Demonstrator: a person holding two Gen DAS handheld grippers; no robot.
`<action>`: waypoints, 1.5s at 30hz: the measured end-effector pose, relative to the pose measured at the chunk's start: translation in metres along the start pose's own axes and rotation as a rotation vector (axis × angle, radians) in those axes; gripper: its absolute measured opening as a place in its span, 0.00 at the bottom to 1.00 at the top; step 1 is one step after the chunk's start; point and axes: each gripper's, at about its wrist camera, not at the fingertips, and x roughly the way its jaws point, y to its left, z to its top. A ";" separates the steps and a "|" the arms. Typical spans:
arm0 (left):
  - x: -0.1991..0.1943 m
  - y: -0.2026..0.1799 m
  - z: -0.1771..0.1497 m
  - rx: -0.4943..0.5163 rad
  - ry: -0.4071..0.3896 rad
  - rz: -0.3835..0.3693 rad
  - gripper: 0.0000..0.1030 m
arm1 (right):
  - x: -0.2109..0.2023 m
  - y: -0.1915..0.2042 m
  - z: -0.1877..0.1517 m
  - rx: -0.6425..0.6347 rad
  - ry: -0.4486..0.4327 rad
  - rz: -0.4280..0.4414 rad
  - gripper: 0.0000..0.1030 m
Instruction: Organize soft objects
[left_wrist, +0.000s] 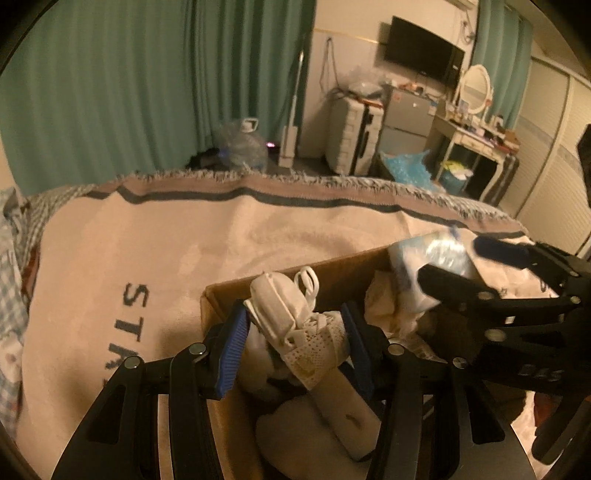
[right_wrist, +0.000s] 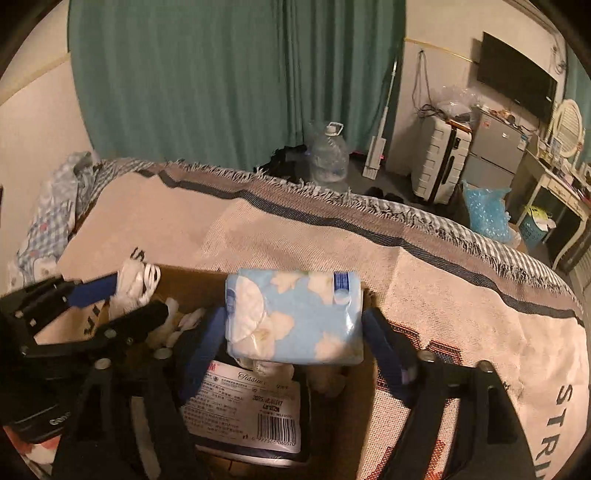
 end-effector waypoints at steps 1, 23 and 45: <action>-0.001 0.000 0.000 -0.009 0.004 -0.001 0.54 | -0.004 -0.002 0.001 0.011 -0.010 -0.003 0.86; -0.258 -0.058 0.016 0.007 -0.512 0.089 0.93 | -0.295 -0.013 0.006 0.064 -0.449 0.067 0.99; -0.210 -0.025 -0.120 -0.092 -0.359 0.249 0.93 | -0.220 0.031 -0.130 -0.081 -0.342 0.000 1.00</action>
